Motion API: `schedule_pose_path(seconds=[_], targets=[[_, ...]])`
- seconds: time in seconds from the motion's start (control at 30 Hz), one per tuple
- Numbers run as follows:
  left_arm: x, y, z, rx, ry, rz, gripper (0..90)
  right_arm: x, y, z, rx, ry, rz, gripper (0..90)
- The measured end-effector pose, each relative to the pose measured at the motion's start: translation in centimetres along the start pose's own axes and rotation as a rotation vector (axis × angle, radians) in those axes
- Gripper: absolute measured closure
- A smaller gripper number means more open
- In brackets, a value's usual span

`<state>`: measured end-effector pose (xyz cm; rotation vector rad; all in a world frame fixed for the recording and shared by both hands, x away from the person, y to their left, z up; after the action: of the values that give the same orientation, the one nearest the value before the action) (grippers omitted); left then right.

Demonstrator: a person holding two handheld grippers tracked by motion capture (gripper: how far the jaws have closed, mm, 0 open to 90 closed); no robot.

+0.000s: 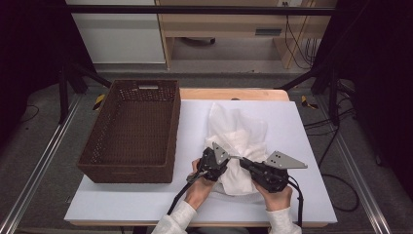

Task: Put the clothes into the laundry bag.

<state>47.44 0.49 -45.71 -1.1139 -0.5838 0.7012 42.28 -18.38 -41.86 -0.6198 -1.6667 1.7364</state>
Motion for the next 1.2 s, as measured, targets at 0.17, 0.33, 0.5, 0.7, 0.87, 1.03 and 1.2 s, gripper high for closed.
schedule_pose_path(seconds=[0.17, 0.33, 0.5, 0.7, 0.87, 1.03, 1.2], targets=[[0.6, 0.0, 1.8, -0.056, 0.049, 0.031, 64.2, -0.6, 0.6, -0.3, 0.012, 0.021, -0.023, 89.1], [-0.5, -1.0, 6.3, -0.129, 0.106, -0.035, 41.0, -0.5, 0.8, -0.5, 0.019, 0.024, -0.017, 89.1], [-1.8, -0.6, 7.4, -0.067, 0.2, -0.019, 30.9, -0.6, 0.8, -0.5, 0.014, 0.035, -0.02, 89.0], [-2.0, 1.6, 3.3, -0.007, 0.216, 0.015, 31.5, -0.6, 0.7, -0.5, 0.011, 0.054, -0.005, 89.0], [-2.0, 1.5, 2.4, 0.001, 0.201, 0.018, 57.3, -0.7, 0.6, -0.6, 0.017, 0.07, -0.013, 89.0], [-2.4, 0.1, 3.3, -0.055, 0.187, 0.003, 75.0, -0.6, 0.3, -0.4, 0.0, 0.065, -0.012, 89.1], [-2.7, -0.9, 1.9, -0.038, 0.132, -0.035, 76.4, -0.7, 0.0, -0.1, -0.018, 0.052, -0.027, 89.2]])
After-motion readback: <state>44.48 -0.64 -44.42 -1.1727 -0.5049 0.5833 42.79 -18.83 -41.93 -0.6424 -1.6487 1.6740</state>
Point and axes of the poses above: each handheld gripper's, and its own axes: z roughly backward along the jaws, y roughly out of its underside, x roughly to its left, the point moved 1 cm from there along -z, roughly forward along the jaws, and after that the axes turned 15 degrees about -x, right-handed, at the moved point
